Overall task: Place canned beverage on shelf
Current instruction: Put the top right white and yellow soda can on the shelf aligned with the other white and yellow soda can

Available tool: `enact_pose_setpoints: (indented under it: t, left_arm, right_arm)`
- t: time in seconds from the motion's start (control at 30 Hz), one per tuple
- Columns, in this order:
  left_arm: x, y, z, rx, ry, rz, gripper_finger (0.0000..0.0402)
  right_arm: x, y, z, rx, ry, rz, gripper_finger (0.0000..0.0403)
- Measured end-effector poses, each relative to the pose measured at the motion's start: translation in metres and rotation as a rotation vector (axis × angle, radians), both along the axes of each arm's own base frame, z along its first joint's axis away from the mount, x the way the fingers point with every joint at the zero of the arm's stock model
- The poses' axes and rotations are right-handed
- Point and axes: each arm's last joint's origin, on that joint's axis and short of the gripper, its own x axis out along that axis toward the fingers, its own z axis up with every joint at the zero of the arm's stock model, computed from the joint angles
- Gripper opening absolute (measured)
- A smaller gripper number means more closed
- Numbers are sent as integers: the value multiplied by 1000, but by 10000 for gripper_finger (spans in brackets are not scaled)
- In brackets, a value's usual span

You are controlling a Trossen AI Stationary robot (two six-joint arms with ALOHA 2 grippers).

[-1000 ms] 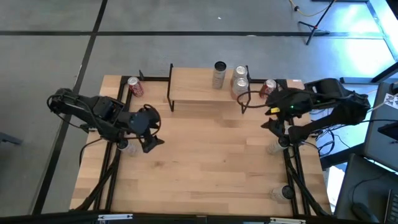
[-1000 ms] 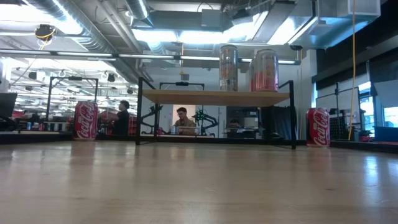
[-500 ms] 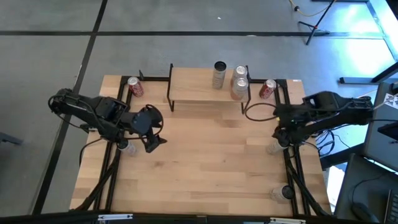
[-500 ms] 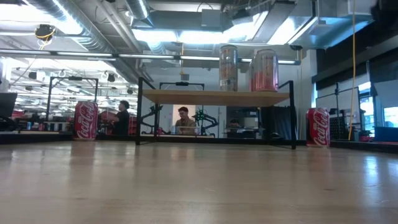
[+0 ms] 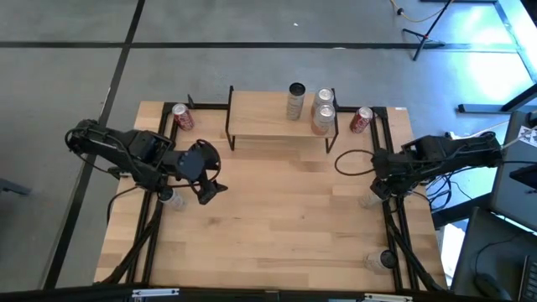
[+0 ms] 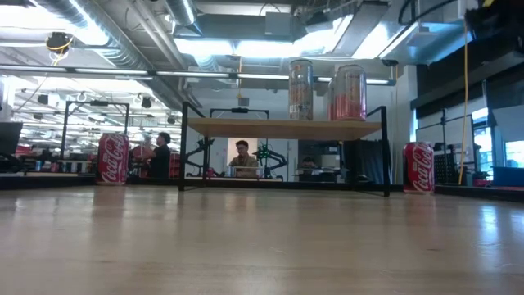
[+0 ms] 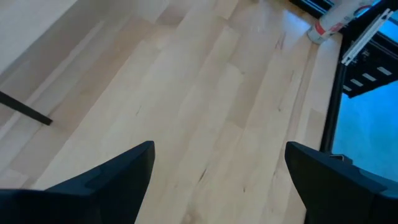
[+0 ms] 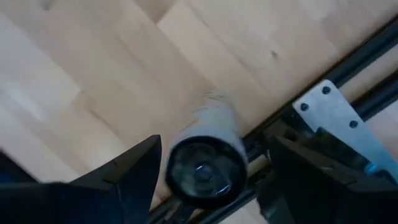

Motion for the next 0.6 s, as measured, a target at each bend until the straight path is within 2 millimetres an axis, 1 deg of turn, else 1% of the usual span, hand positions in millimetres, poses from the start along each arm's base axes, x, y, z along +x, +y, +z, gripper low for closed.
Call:
enact_pose_setpoints:
  t: [0.17, 0.37, 0.6]
  left_arm:
    - [1, 0, 1, -4, -16, 0, 357]
    - [1, 0, 1, 0, -15, -4, 357]
    - [1, 0, 1, -3, -15, -1, 357]
  right_arm:
    - [-4, 0, -6, 14, 11, -5, 285]
    - [-2, 1, -7, 51, 11, 0, 285]
    - [1, 3, -8, 104, 37, -44, 285]
